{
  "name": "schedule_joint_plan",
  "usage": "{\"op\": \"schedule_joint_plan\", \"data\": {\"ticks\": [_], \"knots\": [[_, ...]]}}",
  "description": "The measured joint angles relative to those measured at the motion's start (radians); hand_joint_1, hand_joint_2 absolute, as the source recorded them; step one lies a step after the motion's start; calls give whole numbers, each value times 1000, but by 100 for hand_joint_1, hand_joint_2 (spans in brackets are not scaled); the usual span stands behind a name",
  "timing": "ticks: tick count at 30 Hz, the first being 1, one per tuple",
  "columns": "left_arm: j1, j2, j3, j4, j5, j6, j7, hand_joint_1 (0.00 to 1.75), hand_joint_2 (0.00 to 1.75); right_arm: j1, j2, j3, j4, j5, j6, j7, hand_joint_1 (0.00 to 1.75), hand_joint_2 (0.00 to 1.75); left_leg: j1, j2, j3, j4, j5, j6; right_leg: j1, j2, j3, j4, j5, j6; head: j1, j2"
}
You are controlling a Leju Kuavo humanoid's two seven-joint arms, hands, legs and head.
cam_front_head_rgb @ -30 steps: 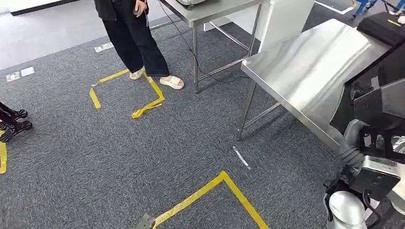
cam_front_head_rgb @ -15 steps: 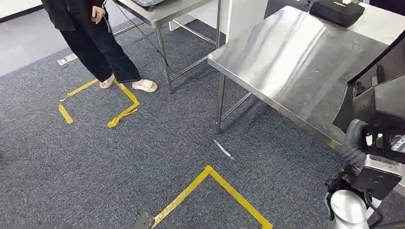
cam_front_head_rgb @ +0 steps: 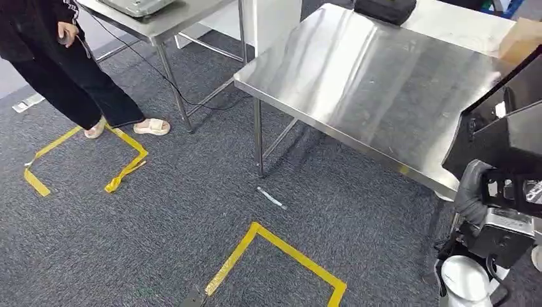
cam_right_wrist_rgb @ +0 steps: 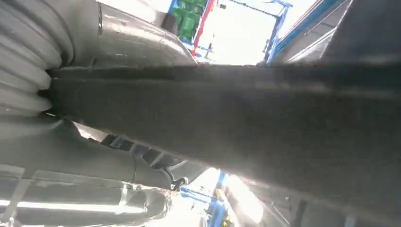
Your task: Take the parts from the cabinet and place them on the table.
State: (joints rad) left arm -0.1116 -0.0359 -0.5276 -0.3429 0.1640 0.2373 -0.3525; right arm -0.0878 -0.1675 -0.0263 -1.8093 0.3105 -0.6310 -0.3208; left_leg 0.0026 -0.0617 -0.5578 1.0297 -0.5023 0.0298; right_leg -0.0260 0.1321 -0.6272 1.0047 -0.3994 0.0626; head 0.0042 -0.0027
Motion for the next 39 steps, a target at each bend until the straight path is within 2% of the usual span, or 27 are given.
{"op": "schedule_joint_plan", "data": {"ticks": [1, 3, 4, 6, 7, 8, 10, 11, 12, 14, 16, 17, 19, 21, 22, 23, 25, 26, 27, 28, 31, 32, 33, 34, 37, 38, 39], "knots": [[-2, -1, 0, 0, 0, 0, 0, 0, 175, 2, -1, 0, 0, 1, 0, 0, 175, 175, 0, 15, 7, -8, 8, 12, -1, 10, -7, -1, 4, 7, -1, 0], [-6, -1, 1, 0, 0, 0, -1, 0, 175, 1, -3, 0, 0, 2, 0, 0, 175, 175, 1, 36, 6, -14, 18, 27, 2, -84, -37, 52, -28, -1, 6, 0], [-5, 0, 1, 0, 0, 0, -1, 0, 175, -2, -3, 0, 0, 2, 0, 1, 175, 175, -1, 50, 4, -14, 18, 30, 4, -109, -71, 124, -63, -5, 10, 0], [0, 0, 0, 0, 3, -5, -1, 0, 175, -2, -3, 0, 0, 6, 0, 1, 175, 175, -5, 80, 0, -13, 18, 31, 4, -118, -144, 288, -121, -7, 10, 0], [2, -1, 0, 0, 3, -6, 0, 0, 175, -1, -3, 0, 2, 9, 0, 1, 175, 175, -6, 94, -1, -13, 18, 31, 3, -120, -158, 324, -128, -3, 11, 0], [2, -1, 0, 0, 3, -6, 0, 0, 175, 0, -3, 0, 2, 13, 0, 3, 175, 175, -6, 107, -1, -13, 17, 32, 3, -121, -146, 308, -119, 4, 10, 0], [0, -2, 0, 0, 3, -9, 0, 0, 175, -1, -5, 0, 2, 21, 1, 9, 175, 175, -5, 131, 1, -13, 15, 30, 4, -142, -52, 147, -65, 20, 11, 0], [-1, -3, 0, 0, 3, -10, 0, 0, 175, -3, -7, 0, 2, 24, 1, 10, 175, 175, -6, 141, 3, -13, 13, 26, 4, -178, 8, 41, -36, 24, 13, 0], [-2, -2, 0, 0, 2, -10, 0, 0, 175, -4, -7, 0, 3, 27, 1, 10, 175, 175, -15, 148, 4, -13, 9, 21, 13, -211, 23, 10, -41, 12, 12, 0], [-2, -3, 0, 0, 2, -11, 1, 0, 175, -3, -9, 0, 3, 30, 1, 11, 175, 175, -18, 164, 8, -13, 6, 14, 19, -183, 25, 8, -33, -2, 8, 0], [-4, -4, 0, 0, 2, -12, 1, 0, 175, -3, -10, -1, 3, 32, 1, 12, 175, 175, -17, 184, 13, -15, 3, 9, 18, -163, 22, 6, -30, -8, 8, 0], [-7, -4, 0, -1, 2, -12, 1, 0, 175, -3, -10, -1, 2, 35, 1, 13, 175, 175, -10, 168, 5, -8, -7, -1, -4, -151, 26, 1, -26, -17, 7, 0], [-8, -5, 0, 0, 1, -12, 1, 0, 175, -7, -11, -1, 2, 51, 0, 15, 175, 175, -5, 82, -36, 98, -72, -8, -2, -133, 26, 1, -25, -35, 3, 0], [-3, -4, 0, 0, -2, -14, 2, 0, 175, -7, -9, 0, 2, 70, -2, 18, 175, 175, -2, 60, -113, 257, -138, -13, -1, -110, 24, 2, -24, -38, 3, 0], [-1, -3, 0, 0, -2, -14, 2, 0, 175, -6, -10, -1, 3, 75, -2, 20, 175, 175, 0, 59, -139, 303, -145, -15, 0, -97, 24, 2, -24, -38, 3, 0], [0, -3, 0, 0, -2, -14, 2, 0, 175, -6, -10, -1, 3, 82, -3, 21, 175, 175, 2, 59, -142, 300, -129, -15, -1, -85, 24, 3, -24, -37, 3, 0], [-1, -3, 0, 0, -5, -15, 3, 0, 175, -6, -11, -1, 3, 89, -3, 23, 175, 175, 10, 52, -84, 171, -43, -16, -4, -57, 26, 6, -23, -36, 3, 0], [-2, -3, 0, 0, -5, -16, 3, 0, 175, -7, -11, -1, 3, 92, -3, 25, 175, 175, 17, 26, -40, 78, 3, -18, -5, -44, 26, 8, -23, -35, 3, 0], [-2, -3, 0, 0, -5, -16, 3, 0, 175, -9, -13, -2, 3, 94, -3, 27, 175, 175, 27, -34, -14, 23, 9, -21, -5, -35, 21, 10, -22, -32, 3, 0], [-2, -4, 0, 0, -5, -18, 3, 0, 175, -15, -15, -2, 3, 95, -3, 30, 175, 175, 29, -59, -7, 0, 2, -24, 7, -23, 11, 19, -22, -22, 4, 0], [-2, -4, 0, 0, -6, -18, 5, 0, 175, -14, -22, -3, 4, 97, -3, 33, 175, 175, 7, -18, -7, 6, 10, -3, -6, 19, -3, 3, -3, 9, 4, 0], [-5, -6, 0, 0, -6, -18, 5, 0, 175, -14, -26, -3, 4, 98, -3, 33, 175, 175, 15, -1, -6, -6, 19, 12, -8, 9, -17, 8, -4, 11, 3, 0], [-6, -6, 0, 0, -6, -18, 5, 0, 175, -13, -27, -5, 5, 99, -3, 33, 175, 175, 12, 13, -2, -10, 23, 17, -6, -58, -26, 28, -16, 10, 6, 0], [-7, -6, 0, -1, -6, -16, 5, 0, 175, -18, -29, -4, 6, 99, -3, 33, 175, 175, 11, 27, -3, -10, 23, 24, 0, -98, -50, 78, -43, 5, 15, 0], [-3, -6, 0, 0, -7, -18, 5, 0, 175, -19, -29, -3, 11, 100, -3, 33, 175, 175, 5, 77, -8, -10, 22, 27, 0, -119, -155, 306, -124, 4, 17, 0], [-3, -6, 0, 0, -7, -18, 5, 0, 175, -17, -29, -3, 13, 100, -3, 33, 175, 175, 5, 92, -8, -10, 21, 27, 0, -120, -157, 317, -122, 10, 16, 0], [-3, -6, 0, 0, -7, -18, 5, 0, 175, -16, -30, -3, 15, 101, -3, 34, 175, 175, 5, 105, -8, -10, 21, 27, -1, -123, -134, 280, -108, 18, 18, 0]]}}
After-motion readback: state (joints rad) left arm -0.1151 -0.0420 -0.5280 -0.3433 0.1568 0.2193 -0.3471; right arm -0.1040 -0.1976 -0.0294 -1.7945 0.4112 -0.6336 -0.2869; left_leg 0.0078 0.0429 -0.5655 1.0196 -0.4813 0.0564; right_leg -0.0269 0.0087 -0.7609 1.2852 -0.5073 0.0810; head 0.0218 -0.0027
